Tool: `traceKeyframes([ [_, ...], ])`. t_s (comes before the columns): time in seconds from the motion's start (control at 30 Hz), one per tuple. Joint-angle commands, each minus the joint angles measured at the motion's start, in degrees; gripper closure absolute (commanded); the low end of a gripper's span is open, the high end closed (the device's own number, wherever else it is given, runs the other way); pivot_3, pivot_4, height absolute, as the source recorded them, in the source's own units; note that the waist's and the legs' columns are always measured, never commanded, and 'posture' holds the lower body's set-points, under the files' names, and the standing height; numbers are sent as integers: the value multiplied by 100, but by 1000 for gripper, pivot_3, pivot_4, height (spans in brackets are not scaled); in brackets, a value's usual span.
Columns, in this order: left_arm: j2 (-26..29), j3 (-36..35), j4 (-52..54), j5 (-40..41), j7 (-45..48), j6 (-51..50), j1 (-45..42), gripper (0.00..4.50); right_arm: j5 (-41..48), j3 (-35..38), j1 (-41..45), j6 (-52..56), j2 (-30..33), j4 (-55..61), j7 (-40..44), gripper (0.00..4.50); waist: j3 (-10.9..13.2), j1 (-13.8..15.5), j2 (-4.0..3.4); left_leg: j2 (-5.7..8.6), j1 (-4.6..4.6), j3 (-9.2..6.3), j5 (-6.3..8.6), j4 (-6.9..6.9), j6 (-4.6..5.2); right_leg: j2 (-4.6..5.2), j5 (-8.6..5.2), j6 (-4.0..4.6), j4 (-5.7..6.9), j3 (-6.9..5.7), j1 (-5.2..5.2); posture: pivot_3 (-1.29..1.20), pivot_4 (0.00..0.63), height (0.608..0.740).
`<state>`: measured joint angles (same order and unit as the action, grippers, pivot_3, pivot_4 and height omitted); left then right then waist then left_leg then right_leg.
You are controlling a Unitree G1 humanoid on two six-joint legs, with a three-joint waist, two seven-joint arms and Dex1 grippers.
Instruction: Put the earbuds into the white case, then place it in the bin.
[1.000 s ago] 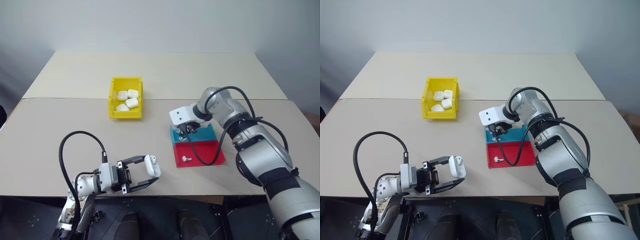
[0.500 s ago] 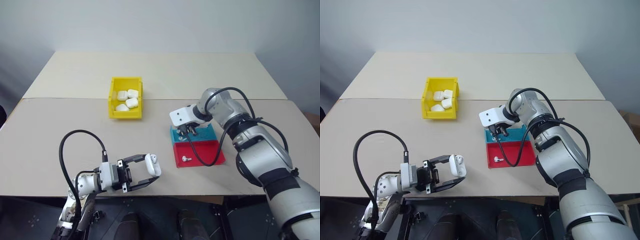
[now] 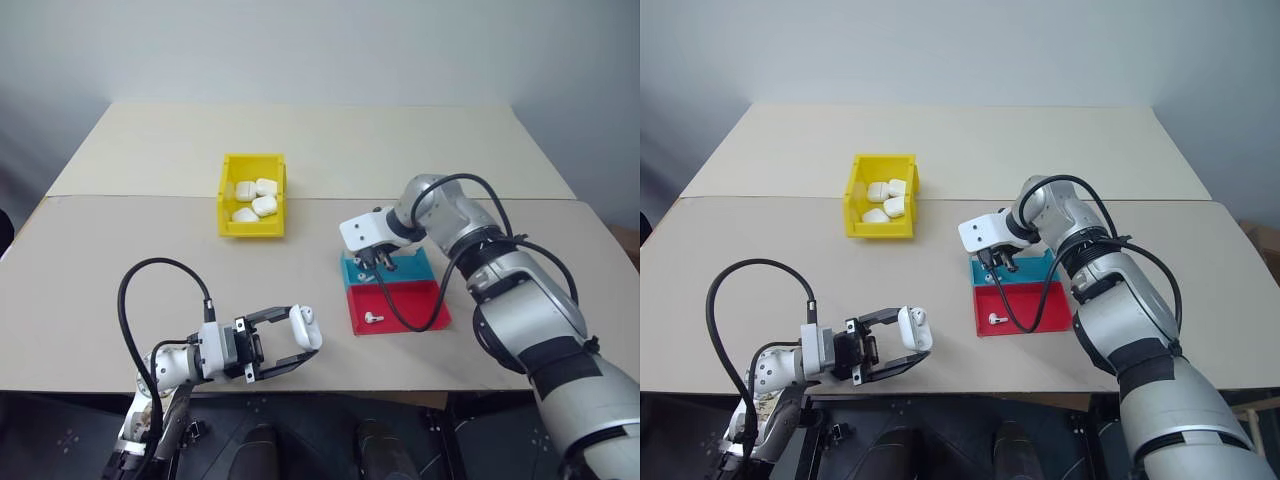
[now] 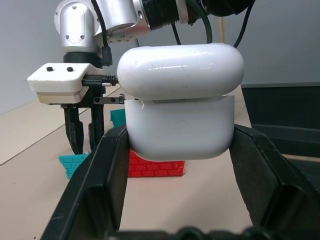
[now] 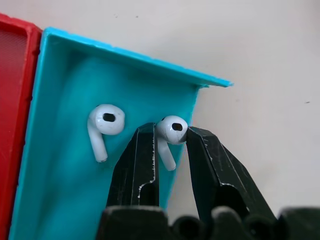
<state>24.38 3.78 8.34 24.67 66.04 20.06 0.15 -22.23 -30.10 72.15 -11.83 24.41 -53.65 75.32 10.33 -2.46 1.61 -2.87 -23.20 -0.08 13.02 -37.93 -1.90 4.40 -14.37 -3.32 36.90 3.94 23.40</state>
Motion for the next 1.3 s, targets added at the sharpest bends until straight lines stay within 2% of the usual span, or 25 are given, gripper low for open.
traceKeyframes([
  [0.03, -83, 41, 169, 158, -99, -20, -165, 1772, 474, 626, -3, 565, 384, 888, 166, 3677, 1, 19, -1, 0, -1, 0, 0, 0, 0, 0, 0, 0, -1, -1, 0, 0, 150, 740],
  [0.2, -286, 120, 341, 385, -277, -344, -497, 1772, 1289, 1651, -559, 2259, 1000, 2911, 242, 3677, 1, 84, -1, 0, -4, -2, 0, 0, 0, 1, 0, 0, -3, -2, -1, 0, 150, 740],
  [0.33, -554, 221, 341, 568, -457, -679, -967, 1772, 2654, 2995, -1334, 4253, 1215, 5143, 4, 3677, 1, 149, -2, 1, -5, -4, 0, 0, 0, 1, 0, -1, -3, -2, -1, 0, 150, 740],
  [0.47, -724, 357, 351, 788, -427, -1094, -1450, 1772, 4195, 4408, -2100, 5738, 1005, 6854, -640, 3677, 0, 167, 0, 2, -6, -8, 0, 0, 0, 0, 0, -1, -5, -3, -5, 0, 150, 740],
  [0.6, -895, 493, 228, 953, -270, -1369, -1874, 1772, 5925, 5602, -2840, 6265, 481, 8193, -1371, 3677, 0, 160, 1, 3, 3, -10, 0, 0, 0, -2, 0, -2, -10, -5, -18, 0, 150, 740],
  [0.7, -1047, 549, 91, 1029, -119, -1482, -2155, 1772, 7283, 6165, -3367, 6411, 152, 8891, -2011, 3677, 0, 155, 0, 4, 1, -11, 0, 0, 0, -1, 0, -3, -10, -4, -18, 0, 150, 740],
  [0.83, -1246, 568, -126, 1074, 44, -1542, -2467, 1772, 8505, 6239, -4098, 6289, 111, 9446, -2714, 3677, -1, 155, 0, 4, 2, -12, 0, 0, 1, -2, 0, -4, -13, -5, -22, 0, 150, 740],
  [0.93, -1331, 539, -250, 1062, 131, -1541, -2580, 1772, 9073, 6109, -4450, 6105, 249, 9660, -3126, 3677, -1, 129, 0, 6, 3, -11, 0, -1, 1, -1, 0, -4, -13, -3, -22, 0, 150, 740],
  [1.1, -1371, 484, -344, 1060, 333, -1478, -2640, 1772, 9337, 5822, -5026, 5913, 693, 9892, -3422, 3677, -1, 136, 1, 6, 2, -13, -1, -1, 2, -3, -1, -5, -15, -3, -23, 0, 150, 740],
  [1.3, -1369, 455, -223, 1111, 408, -1516, -2534, 1772, 9363, 5394, -5285, 5695, 1121, 9897, -3521, 3677, -1, 141, 1, 6, 2, -14, -1, -1, 2, -3, -2, -6, -17, -3, -24, 0, 150, 740],
])
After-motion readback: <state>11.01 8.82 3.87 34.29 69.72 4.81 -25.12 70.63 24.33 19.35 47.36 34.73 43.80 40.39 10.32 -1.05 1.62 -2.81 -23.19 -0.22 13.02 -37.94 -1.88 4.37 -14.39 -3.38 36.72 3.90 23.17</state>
